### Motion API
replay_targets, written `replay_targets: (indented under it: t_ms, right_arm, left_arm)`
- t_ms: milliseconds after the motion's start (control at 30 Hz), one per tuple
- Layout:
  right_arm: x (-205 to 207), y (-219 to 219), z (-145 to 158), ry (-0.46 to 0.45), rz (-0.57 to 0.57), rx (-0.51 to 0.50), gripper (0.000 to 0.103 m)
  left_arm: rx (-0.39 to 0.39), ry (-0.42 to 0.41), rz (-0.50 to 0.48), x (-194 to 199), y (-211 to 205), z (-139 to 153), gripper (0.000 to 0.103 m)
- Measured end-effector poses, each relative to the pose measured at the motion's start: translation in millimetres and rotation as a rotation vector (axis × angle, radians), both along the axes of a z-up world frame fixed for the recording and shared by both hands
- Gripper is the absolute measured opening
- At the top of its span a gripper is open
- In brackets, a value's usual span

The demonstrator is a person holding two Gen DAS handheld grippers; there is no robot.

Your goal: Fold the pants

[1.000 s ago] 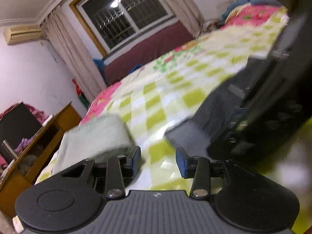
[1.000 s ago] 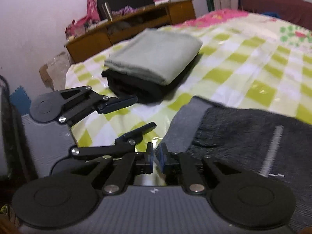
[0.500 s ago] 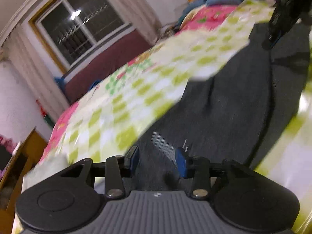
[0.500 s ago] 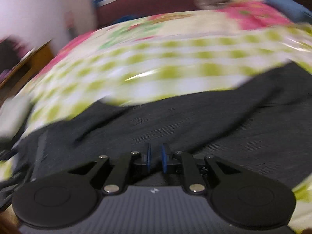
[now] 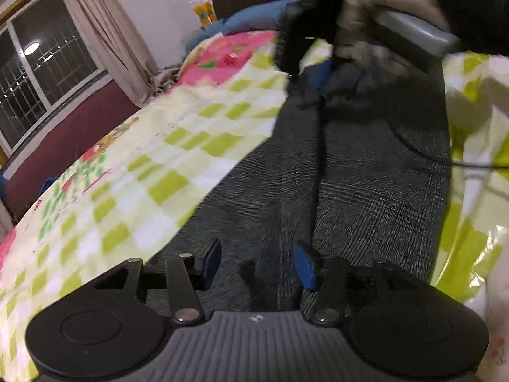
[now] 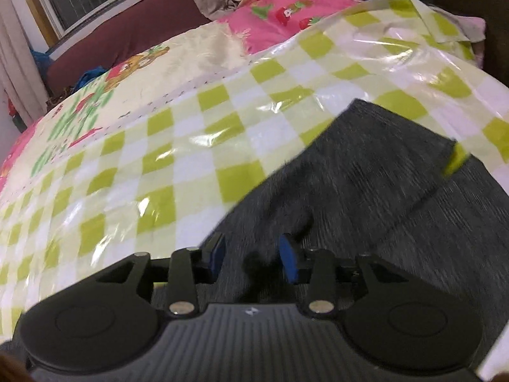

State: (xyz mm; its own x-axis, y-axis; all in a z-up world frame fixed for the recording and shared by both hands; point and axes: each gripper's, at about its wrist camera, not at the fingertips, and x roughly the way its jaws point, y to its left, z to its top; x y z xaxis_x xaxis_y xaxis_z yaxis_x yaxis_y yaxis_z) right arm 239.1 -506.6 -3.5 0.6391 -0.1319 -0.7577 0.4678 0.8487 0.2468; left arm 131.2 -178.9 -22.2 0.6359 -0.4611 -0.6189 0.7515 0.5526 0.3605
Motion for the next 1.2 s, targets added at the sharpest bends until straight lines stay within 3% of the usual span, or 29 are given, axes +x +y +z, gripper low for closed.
replay_targets:
  t_ms: [33, 167, 200, 233, 300, 333, 433, 567, 667, 767, 833, 900, 967, 1100, 1200]
  right_arm:
    - [11.2, -4.3, -2.8, 0.009, -0.007, -0.007, 0.053]
    - [52.8, -17.2, -25.2, 0.100, -0.029, -0.017, 0.060]
    - [58.6, -18.9, -31.7, 0.113, -0.031, -0.021, 0.052]
    - [62.0, -21.1, -37.3, 0.111, -0.033, -0.034, 0.030]
    - [60.0, -31.4, -40.8, 0.094, -0.043, -0.008, 0.007]
    - [55.8, -40.0, -39.2, 0.075, -0.045, 0.049, 0.004]
    - [23.7, -62.7, -13.2, -0.068, -0.033, 0.179, 0.004]
    - [-62.9, -77.4, 38.4, -0.338, 0.008, 0.253, 0.004]
    - [-129.9, -88.4, 32.0, -0.379, -0.020, 0.250, 0.011]
    - [-173.7, -101.7, -11.5, -0.207, -0.133, 0.160, 0.012]
    - [-198.7, -114.6, -35.7, -0.159, -0.192, 0.231, 0.012]
    - [-214.1, -121.8, -40.6, -0.190, -0.236, 0.283, 0.012]
    - [-212.9, -120.6, -30.9, -0.207, -0.231, 0.221, 0.014]
    - [-172.3, -99.7, 3.8, -0.220, -0.097, 0.044, 0.043]
    - [-129.9, -58.9, 30.2, -0.208, 0.061, -0.182, 0.053]
  left_arm:
    - [0.007, 0.001, -0.005, 0.4, -3.1, -1.7, 0.065]
    - [0.028, -0.002, 0.015, 5.6, -14.1, -5.8, 0.067]
    - [0.037, -0.007, 0.021, 6.2, -17.5, -6.5, 0.067]
    - [0.047, -0.009, 0.026, 7.1, -21.4, -7.0, 0.066]
    - [0.059, 0.000, 0.028, 5.8, -27.8, -6.1, 0.059]
    - [0.067, 0.009, 0.023, 6.8, -31.0, -5.2, 0.054]
    - [0.089, -0.020, 0.019, 0.9, -37.5, 4.4, 0.052]
    - [0.033, -0.061, -0.054, -27.6, -39.1, 26.8, 0.052]
    - [0.080, -0.061, -0.102, -47.5, -47.0, 14.2, 0.053]
    - [0.156, -0.061, -0.145, -65.8, -54.2, -4.2, 0.053]
    - [0.187, -0.103, -0.172, -76.5, -57.1, -6.7, 0.055]
    - [0.201, -0.128, -0.186, -81.6, -60.2, -5.4, 0.060]
    - [0.204, -0.153, -0.180, -80.7, -65.0, -4.0, 0.064]
    - [0.187, -0.171, -0.148, -74.9, -76.1, -2.8, 0.066]
    - [0.163, -0.164, -0.136, -69.7, -77.3, -4.9, 0.067]
